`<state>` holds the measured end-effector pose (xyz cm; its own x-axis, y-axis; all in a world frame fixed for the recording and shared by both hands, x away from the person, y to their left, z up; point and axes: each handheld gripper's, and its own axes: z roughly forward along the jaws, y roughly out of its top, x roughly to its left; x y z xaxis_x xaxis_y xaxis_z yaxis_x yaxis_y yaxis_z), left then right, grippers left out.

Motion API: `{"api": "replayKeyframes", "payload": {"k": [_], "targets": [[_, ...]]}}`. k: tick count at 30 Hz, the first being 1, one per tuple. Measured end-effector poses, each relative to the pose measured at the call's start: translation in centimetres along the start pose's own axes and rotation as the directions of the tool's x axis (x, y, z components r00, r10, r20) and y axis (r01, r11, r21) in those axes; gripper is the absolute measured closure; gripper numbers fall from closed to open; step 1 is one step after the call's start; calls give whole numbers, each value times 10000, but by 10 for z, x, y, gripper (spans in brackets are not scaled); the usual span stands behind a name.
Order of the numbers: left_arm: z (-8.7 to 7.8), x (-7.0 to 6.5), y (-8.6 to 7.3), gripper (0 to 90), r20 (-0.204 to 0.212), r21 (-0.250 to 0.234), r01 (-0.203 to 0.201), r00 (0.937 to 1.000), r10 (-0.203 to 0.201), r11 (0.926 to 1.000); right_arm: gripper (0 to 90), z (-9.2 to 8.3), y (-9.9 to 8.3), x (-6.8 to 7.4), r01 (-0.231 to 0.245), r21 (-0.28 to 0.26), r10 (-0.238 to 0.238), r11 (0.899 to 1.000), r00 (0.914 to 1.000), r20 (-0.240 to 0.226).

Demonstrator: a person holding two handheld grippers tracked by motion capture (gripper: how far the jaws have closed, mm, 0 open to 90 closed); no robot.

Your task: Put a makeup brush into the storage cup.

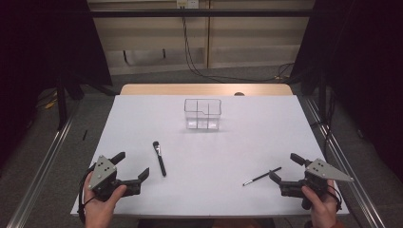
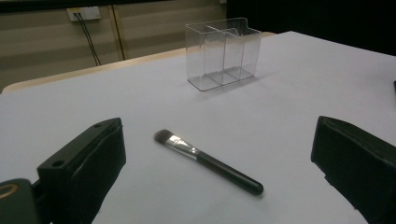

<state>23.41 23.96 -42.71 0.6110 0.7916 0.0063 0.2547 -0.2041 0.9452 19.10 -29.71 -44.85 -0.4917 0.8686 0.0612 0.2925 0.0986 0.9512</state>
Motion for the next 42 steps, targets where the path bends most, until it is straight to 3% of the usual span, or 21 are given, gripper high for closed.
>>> {"api": "replayKeyframes", "payload": {"k": [10,18,34,42], "targets": [[21,2,13,32,26,64,-285,9996,285,9996,0,0,0,0,-69,12,69,10000,10000,-1],[32,8,20,32,-87,44,-68,9999,69,10000,0,0,-1,-2,-83,4,83,10000,10000,-22],[57,17,22,36,-184,472,-134,9997,143,9988,0,1,-1,-1,-82,64,82,9999,10000,-31],[64,23,28,42,-214,269,59,9998,-53,9996,1,1,-1,-1,-85,79,85,9999,10000,-45]]}}
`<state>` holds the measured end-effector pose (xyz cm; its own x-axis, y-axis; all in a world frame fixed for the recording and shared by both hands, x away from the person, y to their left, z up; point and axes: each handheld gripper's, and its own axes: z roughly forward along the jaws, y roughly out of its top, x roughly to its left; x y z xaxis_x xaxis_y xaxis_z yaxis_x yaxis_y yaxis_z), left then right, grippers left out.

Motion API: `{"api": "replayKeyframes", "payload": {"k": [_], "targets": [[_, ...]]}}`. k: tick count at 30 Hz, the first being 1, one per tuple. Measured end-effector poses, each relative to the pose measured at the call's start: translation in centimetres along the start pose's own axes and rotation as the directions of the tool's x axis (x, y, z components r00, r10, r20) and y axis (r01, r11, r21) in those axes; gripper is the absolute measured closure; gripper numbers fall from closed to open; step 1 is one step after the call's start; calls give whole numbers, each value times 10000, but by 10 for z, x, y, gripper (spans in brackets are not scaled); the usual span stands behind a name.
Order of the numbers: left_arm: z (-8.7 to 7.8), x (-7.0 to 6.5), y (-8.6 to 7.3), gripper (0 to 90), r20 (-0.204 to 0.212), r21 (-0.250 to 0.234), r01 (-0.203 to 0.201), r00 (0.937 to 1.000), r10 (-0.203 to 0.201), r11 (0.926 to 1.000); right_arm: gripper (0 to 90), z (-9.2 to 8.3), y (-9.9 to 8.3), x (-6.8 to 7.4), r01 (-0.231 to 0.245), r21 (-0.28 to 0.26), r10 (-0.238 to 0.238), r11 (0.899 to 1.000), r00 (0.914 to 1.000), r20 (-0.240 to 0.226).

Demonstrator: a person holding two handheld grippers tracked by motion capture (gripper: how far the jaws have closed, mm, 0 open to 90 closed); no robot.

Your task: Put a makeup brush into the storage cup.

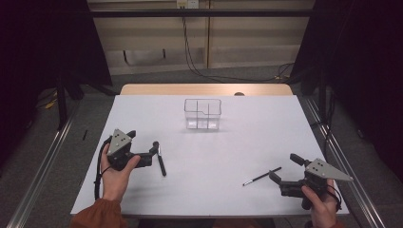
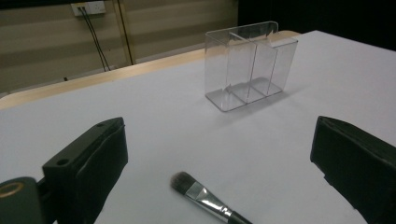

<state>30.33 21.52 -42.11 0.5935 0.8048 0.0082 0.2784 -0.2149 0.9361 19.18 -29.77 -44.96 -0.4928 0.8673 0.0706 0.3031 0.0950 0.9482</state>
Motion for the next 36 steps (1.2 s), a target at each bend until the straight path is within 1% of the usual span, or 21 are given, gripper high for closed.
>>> {"api": "replayKeyframes", "payload": {"k": [1,3,9,10,13,17,19,20,21,23,26,27,28,29,30,31,32,33,34,35,36], "targets": [[0,0,1,42,-59,11,-80,10000,80,10000,0,0,0,0,12,0,-12,10000,10000,-3],[1,1,2,40,-27,12,-5,10000,5,10000,0,0,0,0,11,-1,-11,10000,10000,-5],[6,-1,2,36,78,375,-25,10000,22,9993,0,0,0,1,49,8,-49,10000,10000,-44],[8,-1,2,35,213,668,12,9998,-27,9978,1,0,0,1,13,14,-12,10000,10000,-26],[11,-2,0,36,356,1070,20,9993,-58,9943,0,0,0,1,-41,21,41,10000,10000,-12],[12,-3,-1,36,392,1326,64,9992,-117,9911,0,0,0,1,-20,19,20,10000,10000,-23],[11,-3,0,35,363,1537,64,9993,-121,9881,0,0,0,1,-56,13,56,10000,10000,-13],[11,-3,0,36,363,1537,64,9993,-121,9881,0,0,0,1,-43,12,43,10000,10000,-15],[11,-4,0,37,269,1836,192,9993,-245,9828,0,0,0,1,-24,19,24,10000,10000,-22],[11,-4,0,41,291,1962,314,9989,-378,9801,0,0,0,1,-20,17,20,10000,10000,-23],[12,-4,1,46,225,2294,271,9992,-332,9730,0,0,0,1,-14,23,14,10000,10000,-13],[12,-4,1,46,225,2294,271,9992,-332,9730,0,0,0,1,-14,23,14,10000,10000,-13],[13,-5,1,46,163,2553,236,9995,-287,9666,0,0,0,1,-9,25,9,10000,10000,-12],[13,-5,1,46,163,2553,236,9995,-287,9666,0,0,0,1,-9,25,9,10000,10000,-12],[15,-6,1,46,221,2773,200,9994,-272,9606,1,0,0,1,38,41,-38,10000,10000,-28],[15,-6,1,47,221,2773,200,9994,-272,9606,0,0,0,1,35,45,-35,10000,10000,-22],[16,-7,1,50,255,3215,308,9988,-411,9464,0,0,0,1,38,44,-38,10000,10000,-24],[17,-7,0,50,330,3355,313,9984,-450,9415,1,0,0,1,28,43,-28,10000,10000,-20],[17,-7,0,57,330,3355,313,9984,-450,9415,1,0,0,1,28,43,-28,10000,10000,-20],[18,-8,0,71,421,3459,340,9978,-517,9376,1,0,0,1,33,53,-33,10000,10000,-17],[19,-10,1,73,328,3562,276,9986,-420,9340,0,0,0,1,26,68,-26,10000,10000,-23]]}}
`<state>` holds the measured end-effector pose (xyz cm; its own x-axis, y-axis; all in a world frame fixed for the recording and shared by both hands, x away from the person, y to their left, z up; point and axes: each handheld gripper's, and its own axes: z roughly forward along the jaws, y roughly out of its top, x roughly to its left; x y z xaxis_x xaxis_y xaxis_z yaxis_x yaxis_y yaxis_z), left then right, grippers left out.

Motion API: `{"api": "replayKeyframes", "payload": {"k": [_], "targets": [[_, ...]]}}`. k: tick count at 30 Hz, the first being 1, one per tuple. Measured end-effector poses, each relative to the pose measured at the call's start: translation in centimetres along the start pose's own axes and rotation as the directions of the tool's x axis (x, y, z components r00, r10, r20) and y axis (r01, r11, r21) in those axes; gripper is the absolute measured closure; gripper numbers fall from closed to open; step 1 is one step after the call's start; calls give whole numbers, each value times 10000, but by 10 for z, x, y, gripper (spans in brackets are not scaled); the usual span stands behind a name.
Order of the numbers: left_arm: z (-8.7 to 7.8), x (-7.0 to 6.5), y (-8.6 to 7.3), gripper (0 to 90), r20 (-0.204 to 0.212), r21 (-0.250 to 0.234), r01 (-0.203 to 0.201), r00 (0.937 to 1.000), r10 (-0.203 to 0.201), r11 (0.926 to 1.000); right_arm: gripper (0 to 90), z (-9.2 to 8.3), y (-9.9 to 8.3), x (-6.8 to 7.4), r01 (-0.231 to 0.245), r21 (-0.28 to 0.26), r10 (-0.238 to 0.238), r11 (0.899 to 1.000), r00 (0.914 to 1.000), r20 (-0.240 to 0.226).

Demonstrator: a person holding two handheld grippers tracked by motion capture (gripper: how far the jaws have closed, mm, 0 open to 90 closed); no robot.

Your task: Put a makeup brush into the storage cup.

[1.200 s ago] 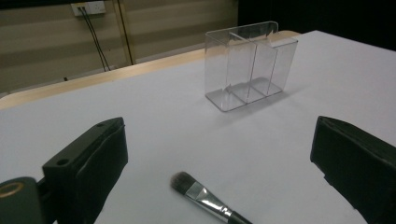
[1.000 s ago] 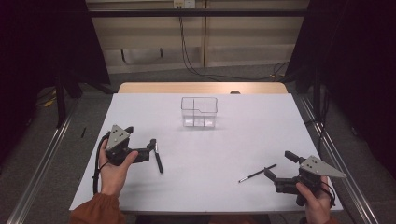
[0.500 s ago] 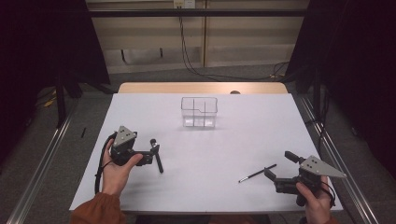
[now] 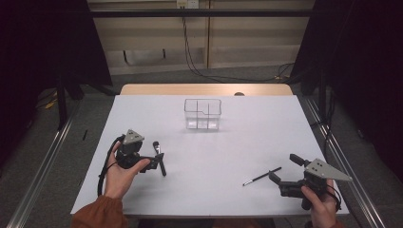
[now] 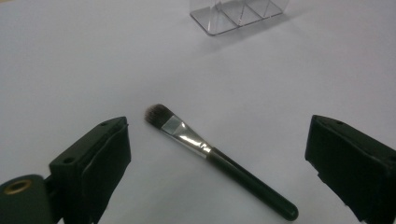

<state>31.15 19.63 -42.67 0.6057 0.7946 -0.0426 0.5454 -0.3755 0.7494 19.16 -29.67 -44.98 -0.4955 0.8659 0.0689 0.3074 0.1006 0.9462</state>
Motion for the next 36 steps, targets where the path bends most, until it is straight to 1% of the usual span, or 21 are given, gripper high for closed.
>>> {"api": "replayKeyframes", "payload": {"k": [3,6,7,8,9,12,13,16,18,19,21,22,23,24,25,26,27,29,31,35,36], "targets": [[1,-1,1,76,43,298,52,10000,-53,9995,1,0,0,0,1,23,-1,10000,10000,-23],[6,-2,4,79,-79,1089,34,10000,-25,9940,0,1,0,0,-5,38,6,10000,10000,-34],[6,-2,4,79,-79,1089,34,10000,-25,9940,0,1,0,0,-5,38,6,10000,10000,-34],[7,-2,4,78,-63,1379,42,10000,-33,9904,1,1,0,0,-6,44,6,10000,10000,-31],[10,-4,5,78,27,1925,168,9998,-176,9812,1,1,0,0,-13,58,14,10000,10000,-37],[12,-5,8,78,-144,2157,227,9997,-201,9762,0,2,0,1,46,122,-44,9999,9999,-100],[15,-6,11,78,-210,2583,380,9992,-337,9653,1,2,-1,1,45,150,-44,9999,9999,-121],[18,-7,14,78,-166,2768,532,9986,-505,9595,1,3,-1,2,92,187,-89,9998,9999,-147],[23,-7,17,79,-66,3122,646,9978,-658,9478,1,3,-1,2,78,203,-75,9998,9999,-151],[24,-7,19,82,-77,3302,528,9986,-533,9424,0,3,-1,2,74,207,-71,9998,9999,-154],[26,-8,19,83,-188,3350,552,9985,-519,9406,1,3,-1,2,81,216,-78,9997,9998,-164],[28,-8,21,83,-87,3572,676,9976,-691,9316,1,3,-1,2,70,221,-66,9997,9998,-165],[28,-8,21,83,-87,3572,676,9976,-691,9316,1,3,-1,2,70,223,-66,9997,9998,-173],[29,-8,22,83,-11,3737,586,9980,-627,9257,1,3,-1,2,70,223,-66,9997,9998,-173],[31,-10,24,82,-104,4006,534,9985,-538,9147,1,3,-1,2,105,240,-100,9997,9997,-200],[31,-10,24,82,-104,4006,534,9985,-538,9147,1,3,-1,2,105,240,-100,9997,9997,-200],[34,-11,24,82,42,4389,753,9963,-859,8954,1,3,-1,2,106,251,-101,9996,9997,-209],[37,-11,25,82,122,4610,907,9940,-1085,8828,1,3,-1,2,113,260,-107,9996,9997,-210],[38,-11,25,80,-34,4631,957,9943,-1062,8811,1,3,-1,2,146,295,-138,9995,9996,-254],[42,-13,25,65,29,4889,862,9949,-1005,8680,1,4,-1,3,188,359,-176,9992,9993,-339],[42,-14,24,63,6,4889,872,9950,-1003,8680,1,5,-1,3,192,372,-179,9991,9992,-348]]}}
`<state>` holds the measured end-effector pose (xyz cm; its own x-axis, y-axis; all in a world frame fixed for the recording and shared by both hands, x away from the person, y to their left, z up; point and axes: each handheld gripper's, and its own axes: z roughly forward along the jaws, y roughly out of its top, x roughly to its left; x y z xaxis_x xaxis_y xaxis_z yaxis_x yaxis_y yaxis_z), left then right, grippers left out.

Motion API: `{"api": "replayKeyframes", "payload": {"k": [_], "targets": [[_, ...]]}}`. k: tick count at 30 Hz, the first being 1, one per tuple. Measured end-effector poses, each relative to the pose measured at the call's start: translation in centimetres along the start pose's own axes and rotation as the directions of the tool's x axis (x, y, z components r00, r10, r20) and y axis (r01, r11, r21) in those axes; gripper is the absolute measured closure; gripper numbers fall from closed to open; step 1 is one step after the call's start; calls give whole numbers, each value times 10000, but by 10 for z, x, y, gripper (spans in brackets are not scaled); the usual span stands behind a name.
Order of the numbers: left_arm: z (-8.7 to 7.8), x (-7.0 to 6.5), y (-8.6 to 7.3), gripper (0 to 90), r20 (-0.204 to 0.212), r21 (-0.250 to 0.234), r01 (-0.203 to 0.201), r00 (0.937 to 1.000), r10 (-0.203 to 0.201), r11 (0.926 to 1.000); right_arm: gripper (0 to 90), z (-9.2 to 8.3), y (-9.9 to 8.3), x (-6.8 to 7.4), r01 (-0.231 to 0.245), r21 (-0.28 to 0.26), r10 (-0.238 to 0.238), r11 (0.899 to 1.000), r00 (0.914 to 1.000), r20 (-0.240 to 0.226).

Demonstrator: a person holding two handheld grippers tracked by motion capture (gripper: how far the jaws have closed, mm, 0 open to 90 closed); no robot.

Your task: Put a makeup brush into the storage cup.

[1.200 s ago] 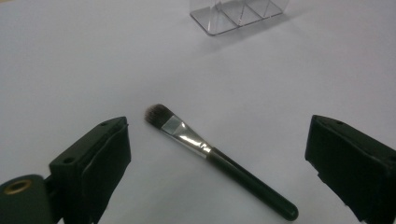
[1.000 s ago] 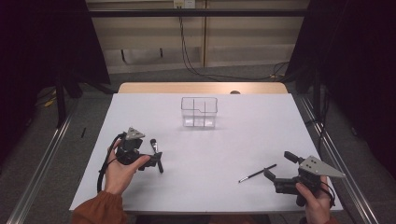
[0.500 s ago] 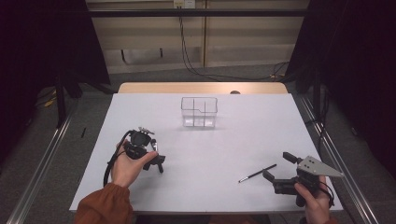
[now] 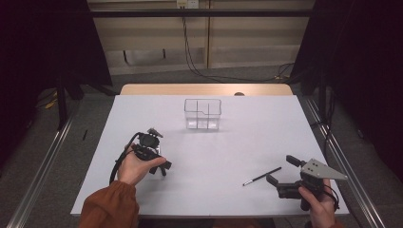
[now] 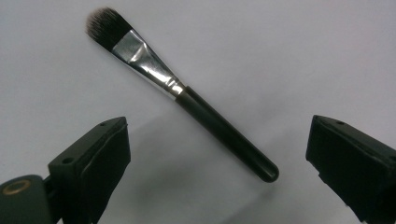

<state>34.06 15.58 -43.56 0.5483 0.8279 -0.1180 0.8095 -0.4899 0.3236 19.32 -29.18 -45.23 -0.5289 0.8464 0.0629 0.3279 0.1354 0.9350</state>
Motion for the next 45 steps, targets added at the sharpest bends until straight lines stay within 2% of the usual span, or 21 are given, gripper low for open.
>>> {"api": "replayKeyframes", "payload": {"k": [2,4,5,8,11,12,15,18,21,22,24,26,30,34,39,40,41,42,45], "targets": [[1,-1,0,62,-209,10,175,9996,-175,9998,1,0,0,0,28,18,-28,10000,10000,-22],[2,-1,0,58,-249,203,-8,9997,14,9998,1,0,0,1,38,33,-38,10000,10000,7],[3,-2,0,59,-243,201,162,9996,-157,9997,1,1,0,1,57,50,-57,10000,10000,7],[5,-3,1,62,-382,486,52,9993,-33,9988,1,1,0,1,105,45,-105,9999,9999,-20],[7,-4,1,91,-420,601,183,9990,-158,9980,1,1,0,1,102,61,-102,9999,9999,-2],[8,-5,2,119,-319,730,444,9986,-422,9963,1,1,0,2,123,69,-123,9999,9999,3],[8,-6,3,161,-347,895,462,9985,-433,9949,1,2,0,2,148,110,-148,9998,9999,6],[13,-4,5,186,-351,1419,721,9971,-678,9873,1,2,0,2,132,137,-132,9998,9999,-25],[15,-4,7,187,-220,1541,799,9968,-775,9848,1,2,0,2,162,137,-162,9998,9999,-46],[15,-5,7,187,-300,1566,795,9967,-757,9845,1,2,0,2,162,137,-162,9998,9999,-46],[16,-8,8,241,-662,1666,472,9971,-366,9849,1,2,0,2,157,144,-156,9998,9999,-46],[17,-13,7,262,-1112,1764,197,9938,0,9841,1,2,0,2,147,149,-146,9998,9999,-36],[17,-12,9,324,-1097,2012,147,9939,76,9794,1,2,0,2,155,149,-154,9998,9999,-64],[16,-12,8,378,-1072,2009,144,9942,73,9795,1,2,-1,2,142,162,-141,9998,9999,-71],[13,-13,7,558,-1021,2101,-176,9940,398,9775,1,2,-1,2,132,169,-131,9998,9999,-52],[13,-13,7,615,-1021,2101,-176,9940,398,9775,1,2,-1,2,133,162,-132,9998,9999,-56],[13,-17,5,663,-860,2027,-437,9943,623,9783,1,2,-1,2,142,152,-142,9998,9999,-36],[13,-17,5,710,-860,2027,-437,9943,623,9783,1,2,-1,2,142,152,-142,9998,9999,-36],[13,-15,5,763,-614,2053,-413,9966,550,9778,1,2,0,3,152,144,-151,9998,9999,-42]]}}
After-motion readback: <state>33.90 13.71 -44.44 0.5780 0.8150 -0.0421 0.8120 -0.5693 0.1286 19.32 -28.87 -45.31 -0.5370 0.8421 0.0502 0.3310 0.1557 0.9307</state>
